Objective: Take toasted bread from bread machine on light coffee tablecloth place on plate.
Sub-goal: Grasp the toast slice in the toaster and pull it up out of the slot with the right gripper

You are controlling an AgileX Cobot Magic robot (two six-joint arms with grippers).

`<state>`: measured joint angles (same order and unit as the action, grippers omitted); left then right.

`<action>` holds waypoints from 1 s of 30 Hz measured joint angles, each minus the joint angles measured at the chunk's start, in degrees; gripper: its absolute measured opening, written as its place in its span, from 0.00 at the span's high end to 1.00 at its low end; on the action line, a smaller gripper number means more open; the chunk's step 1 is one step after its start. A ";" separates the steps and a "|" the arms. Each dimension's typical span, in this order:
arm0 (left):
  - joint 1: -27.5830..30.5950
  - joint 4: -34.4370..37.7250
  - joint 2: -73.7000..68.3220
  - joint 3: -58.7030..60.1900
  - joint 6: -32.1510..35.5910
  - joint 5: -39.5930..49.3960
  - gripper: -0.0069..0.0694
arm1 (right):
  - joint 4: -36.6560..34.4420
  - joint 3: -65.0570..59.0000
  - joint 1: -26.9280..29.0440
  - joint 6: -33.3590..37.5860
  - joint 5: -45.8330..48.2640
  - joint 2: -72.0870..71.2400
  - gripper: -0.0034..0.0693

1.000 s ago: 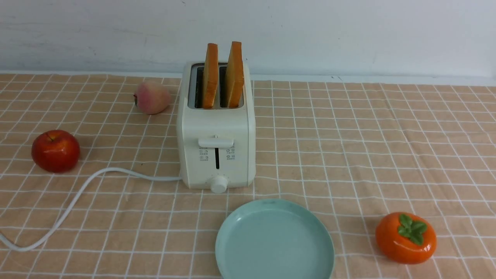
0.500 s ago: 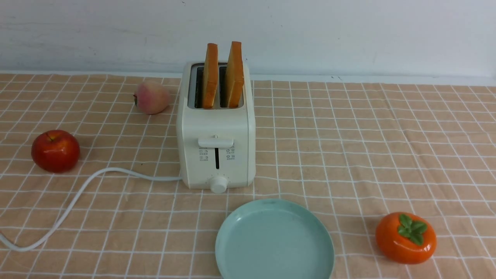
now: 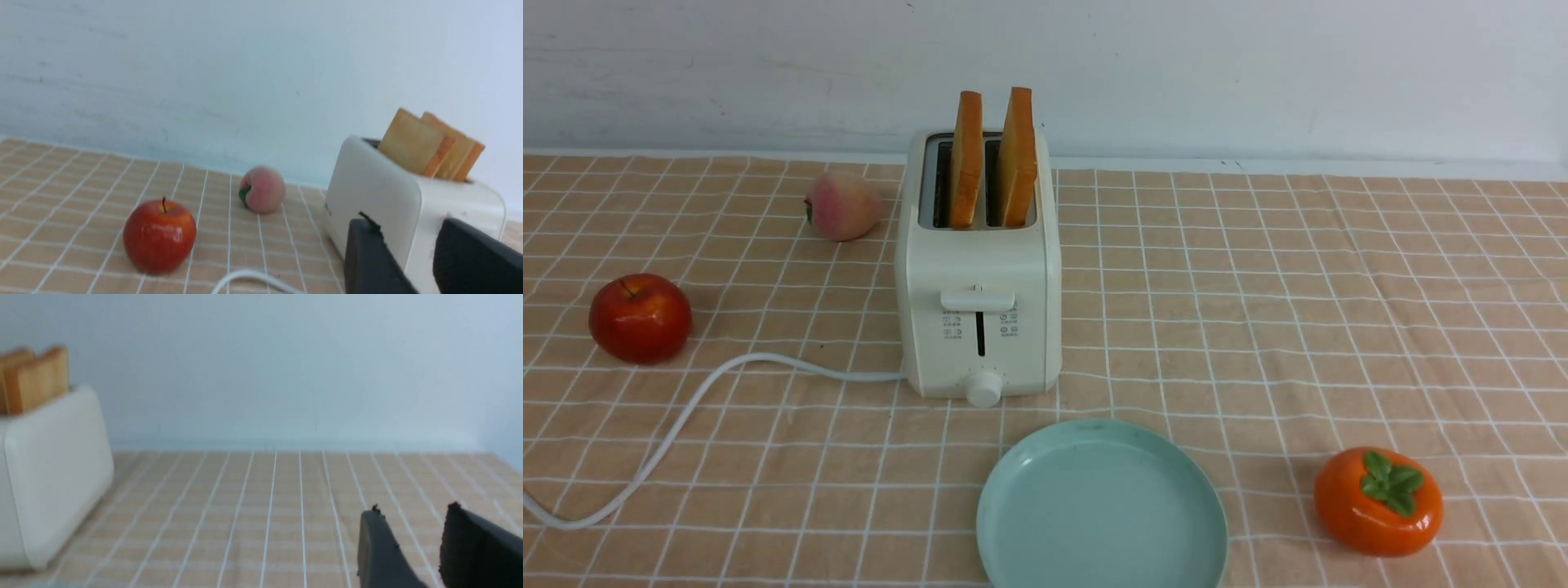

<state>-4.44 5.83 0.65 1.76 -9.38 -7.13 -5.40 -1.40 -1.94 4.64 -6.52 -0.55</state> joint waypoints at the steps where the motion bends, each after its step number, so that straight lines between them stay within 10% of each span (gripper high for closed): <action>1: 0.00 0.25 0.00 0.00 -0.06 -0.83 0.60 | -0.07 0.00 0.00 0.00 -2.06 0.00 0.62; 11: 0.00 0.62 0.00 0.00 -2.22 -3.24 0.60 | -0.12 0.00 0.00 -0.30 -13.95 0.00 0.62; 19: 0.00 2.91 0.00 -1.60 -16.87 -24.73 0.60 | -5.11 2.25 0.00 -11.00 -26.37 0.00 0.62; 30: 0.00 1.18 -16.44 -43.36 -21.86 -1.51 0.60 | -4.57 49.90 0.00 -13.32 -11.48 20.53 0.62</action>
<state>-4.44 7.02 -15.80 -41.60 -31.25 -8.64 -9.97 48.50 -1.94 -8.67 -18.00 19.97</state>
